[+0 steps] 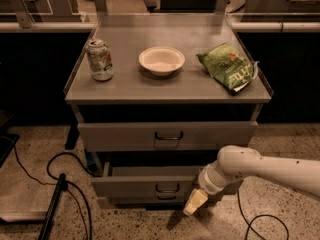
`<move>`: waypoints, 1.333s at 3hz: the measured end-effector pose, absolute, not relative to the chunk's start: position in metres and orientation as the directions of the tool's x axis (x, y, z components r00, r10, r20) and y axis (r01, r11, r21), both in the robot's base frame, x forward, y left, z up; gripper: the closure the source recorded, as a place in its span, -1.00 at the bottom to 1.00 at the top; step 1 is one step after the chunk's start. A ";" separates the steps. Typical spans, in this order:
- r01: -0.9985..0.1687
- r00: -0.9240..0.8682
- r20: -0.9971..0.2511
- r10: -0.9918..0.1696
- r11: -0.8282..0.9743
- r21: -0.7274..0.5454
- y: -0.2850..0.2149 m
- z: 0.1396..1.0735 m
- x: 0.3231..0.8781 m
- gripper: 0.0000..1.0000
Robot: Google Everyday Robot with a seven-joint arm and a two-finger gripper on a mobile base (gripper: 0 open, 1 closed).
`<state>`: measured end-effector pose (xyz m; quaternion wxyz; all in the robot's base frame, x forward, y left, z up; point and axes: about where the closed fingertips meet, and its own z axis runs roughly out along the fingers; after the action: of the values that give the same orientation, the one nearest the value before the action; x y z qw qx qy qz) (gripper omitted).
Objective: Open middle drawer
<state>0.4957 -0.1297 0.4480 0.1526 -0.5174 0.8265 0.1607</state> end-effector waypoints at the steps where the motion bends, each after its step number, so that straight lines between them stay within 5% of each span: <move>1: -0.912 -0.401 -0.404 -0.822 0.400 0.090 -0.130 0.442 0.498 -1.00; 4: -0.880 -0.475 -0.303 -0.826 0.445 0.168 -0.151 0.445 0.433 -1.00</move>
Offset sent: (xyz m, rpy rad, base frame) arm -0.0428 -0.0192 -0.0448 -0.1170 0.1006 0.0438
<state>0.4329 -0.1514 0.4449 0.0883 -0.5045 0.8453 0.1520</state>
